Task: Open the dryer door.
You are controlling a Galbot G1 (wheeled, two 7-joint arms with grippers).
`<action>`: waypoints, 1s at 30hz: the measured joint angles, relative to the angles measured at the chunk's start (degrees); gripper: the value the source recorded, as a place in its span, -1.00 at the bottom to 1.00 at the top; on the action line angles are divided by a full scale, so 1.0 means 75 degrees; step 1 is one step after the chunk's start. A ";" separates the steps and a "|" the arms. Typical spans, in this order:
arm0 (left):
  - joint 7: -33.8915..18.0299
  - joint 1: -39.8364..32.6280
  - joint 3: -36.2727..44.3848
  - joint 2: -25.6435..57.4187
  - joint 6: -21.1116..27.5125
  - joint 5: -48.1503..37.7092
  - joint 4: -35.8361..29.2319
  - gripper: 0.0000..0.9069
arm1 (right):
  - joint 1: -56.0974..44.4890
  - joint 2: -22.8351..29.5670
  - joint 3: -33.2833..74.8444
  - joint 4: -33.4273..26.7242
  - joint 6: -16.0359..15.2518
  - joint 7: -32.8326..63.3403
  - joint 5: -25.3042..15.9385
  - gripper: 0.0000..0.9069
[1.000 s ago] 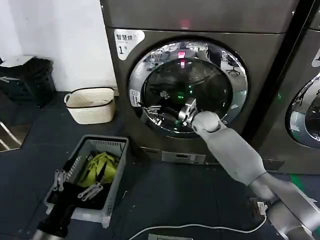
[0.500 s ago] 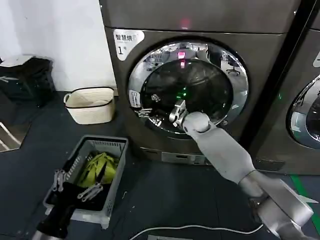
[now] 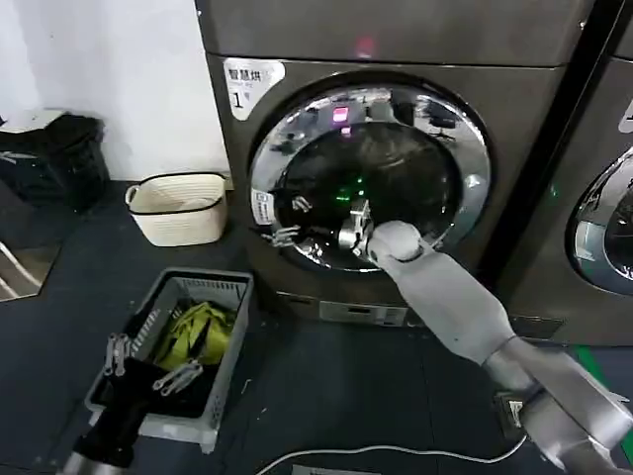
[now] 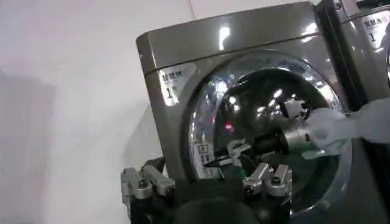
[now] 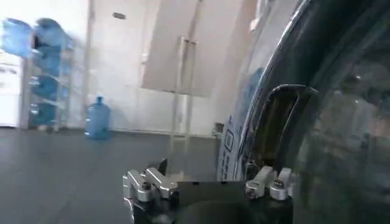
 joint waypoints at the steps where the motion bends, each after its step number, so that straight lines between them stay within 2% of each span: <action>1: 0.0002 -0.0037 -0.0037 0.0027 0.0030 -0.0081 0.0032 1.00 | -0.0018 -0.0101 -0.0018 0.0104 -0.0035 -0.0105 0.0054 1.00; 7: 0.0180 -0.0345 -0.0315 0.0292 0.0170 -0.0655 0.0354 1.00 | -0.0150 -0.0698 -0.0070 0.0832 -0.0237 -0.0623 0.0444 1.00; 15: 0.0237 -0.0930 -0.0481 0.0916 0.0456 -0.1243 0.1003 1.00 | -0.0405 -0.1540 -0.0003 0.2010 -0.0357 -0.1265 0.0678 1.00; 26: 0.0110 -0.2114 -0.0188 0.2065 0.0698 -0.1498 0.1883 1.00 | -0.1111 -0.2520 0.0536 0.3466 -0.0401 -0.1915 0.0826 1.00; 30: 0.0110 -0.2558 0.0001 0.2374 0.0714 -0.1538 0.2238 1.00 | -0.1489 -0.2845 0.0874 0.3738 -0.0312 -0.2450 0.0989 1.00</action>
